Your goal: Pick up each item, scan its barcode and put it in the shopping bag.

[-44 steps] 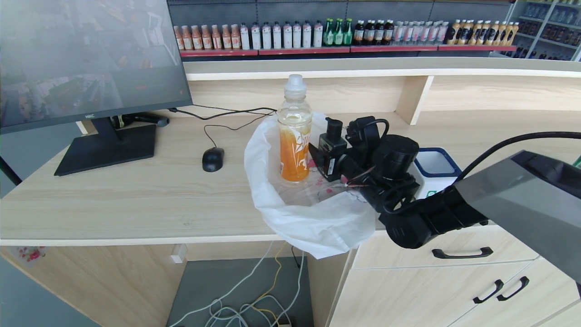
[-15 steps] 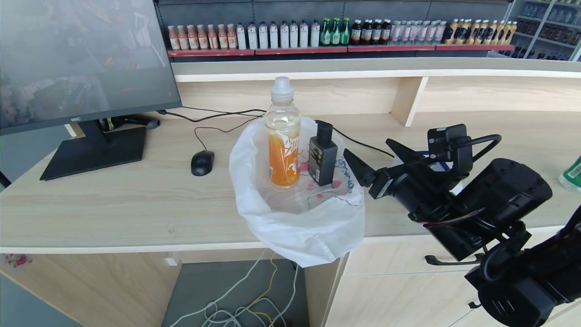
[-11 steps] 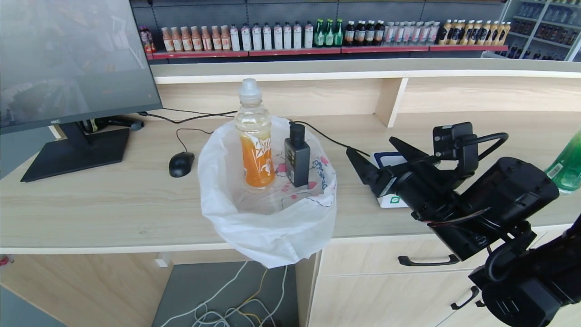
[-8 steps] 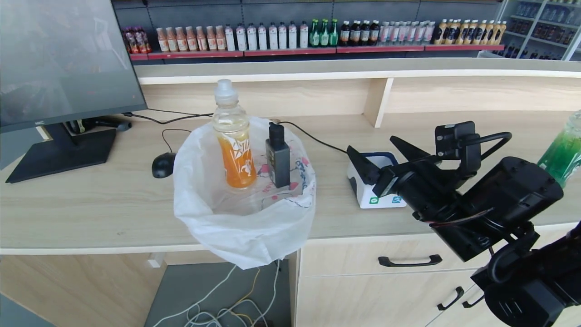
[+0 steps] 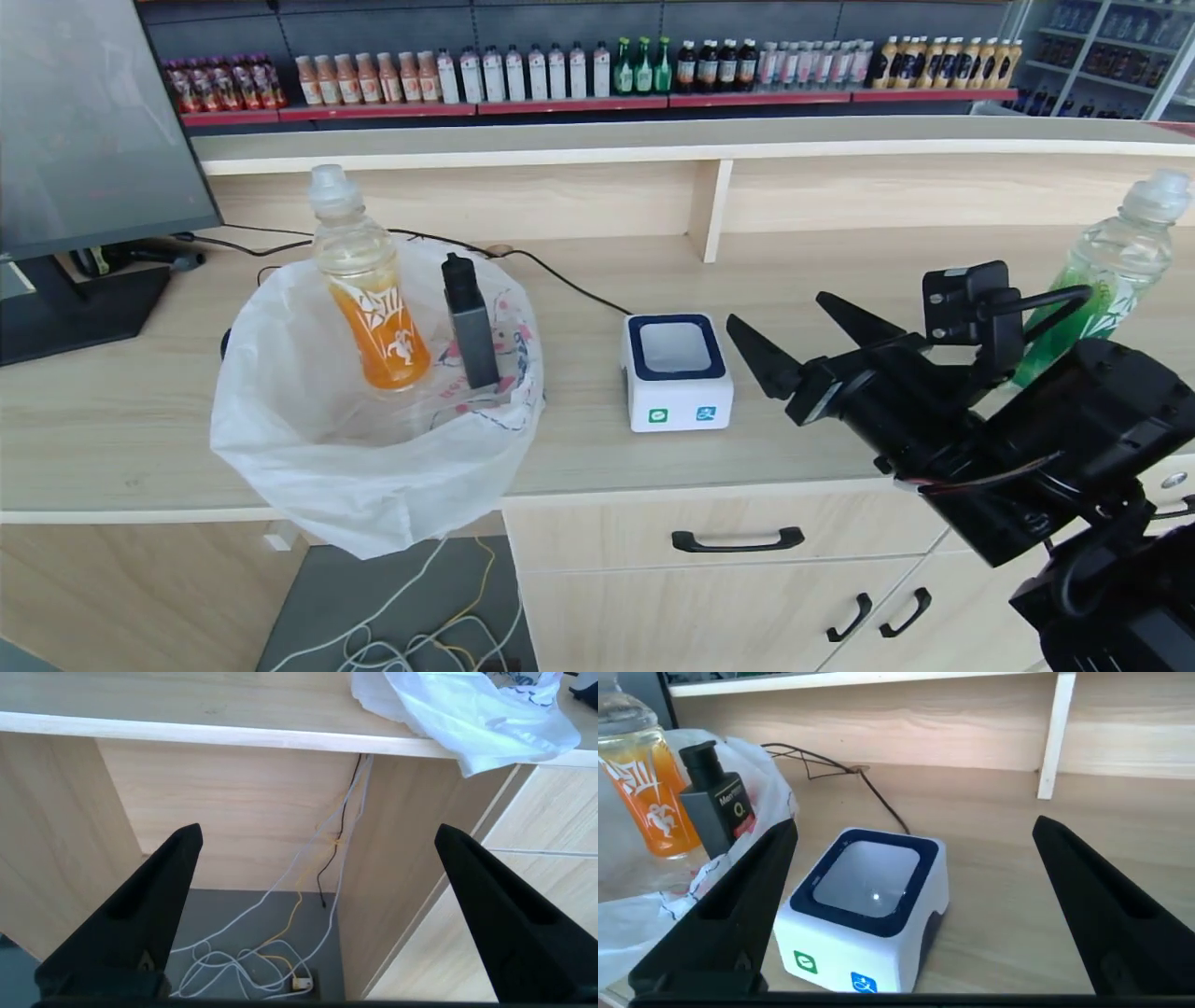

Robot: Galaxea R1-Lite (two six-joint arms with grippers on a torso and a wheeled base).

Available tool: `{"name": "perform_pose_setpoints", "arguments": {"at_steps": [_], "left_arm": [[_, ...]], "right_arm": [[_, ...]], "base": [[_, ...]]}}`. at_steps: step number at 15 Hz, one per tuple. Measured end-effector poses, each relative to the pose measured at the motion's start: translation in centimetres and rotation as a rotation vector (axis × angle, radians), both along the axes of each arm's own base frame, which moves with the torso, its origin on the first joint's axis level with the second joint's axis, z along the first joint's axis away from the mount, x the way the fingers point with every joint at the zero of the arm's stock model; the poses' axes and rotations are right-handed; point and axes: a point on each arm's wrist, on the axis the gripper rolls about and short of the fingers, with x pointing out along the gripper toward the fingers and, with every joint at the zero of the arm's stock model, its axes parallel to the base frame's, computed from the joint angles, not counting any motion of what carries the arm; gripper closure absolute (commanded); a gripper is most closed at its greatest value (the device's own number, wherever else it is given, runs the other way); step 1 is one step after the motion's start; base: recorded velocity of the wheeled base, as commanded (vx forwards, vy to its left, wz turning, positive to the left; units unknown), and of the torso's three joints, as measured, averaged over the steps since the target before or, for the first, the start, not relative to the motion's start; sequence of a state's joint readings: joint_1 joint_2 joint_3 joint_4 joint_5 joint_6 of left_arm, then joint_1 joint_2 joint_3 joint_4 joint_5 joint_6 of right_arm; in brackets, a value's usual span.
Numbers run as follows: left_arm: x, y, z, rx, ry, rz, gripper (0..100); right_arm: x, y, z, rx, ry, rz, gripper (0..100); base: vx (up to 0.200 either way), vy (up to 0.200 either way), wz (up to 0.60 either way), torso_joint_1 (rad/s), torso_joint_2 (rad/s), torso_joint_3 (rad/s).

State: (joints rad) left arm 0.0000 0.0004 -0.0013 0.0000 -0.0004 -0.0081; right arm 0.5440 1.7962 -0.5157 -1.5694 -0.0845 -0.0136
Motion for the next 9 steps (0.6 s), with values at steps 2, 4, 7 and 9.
{"name": "perform_pose_setpoints", "arguments": {"at_steps": [2,4,7,9], "left_arm": [[0.0,0.0,0.0,0.0,0.0,0.0,0],[0.0,0.0,0.0,0.0,0.0,0.0,0],[0.0,0.0,0.0,-0.001,0.0,0.0,0],[0.0,0.0,0.0,-0.001,0.0,0.0,0]], "right_arm": [[-0.5,-0.2,0.2,0.001,-0.002,0.001,0],[-0.7,-0.4,0.3,0.002,-0.007,0.001,0],[-1.1,-0.6,0.4,-0.001,-0.008,0.001,0],[-1.3,-0.6,0.4,-0.003,-0.006,0.003,0]], "base": [[0.0,-0.2,0.0,0.005,0.0,0.002],[0.0,-0.2,0.0,-0.002,0.0,0.005],[0.0,-0.2,0.0,0.002,0.0,0.002],[0.0,-0.2,0.0,-0.005,0.0,0.002]]}}
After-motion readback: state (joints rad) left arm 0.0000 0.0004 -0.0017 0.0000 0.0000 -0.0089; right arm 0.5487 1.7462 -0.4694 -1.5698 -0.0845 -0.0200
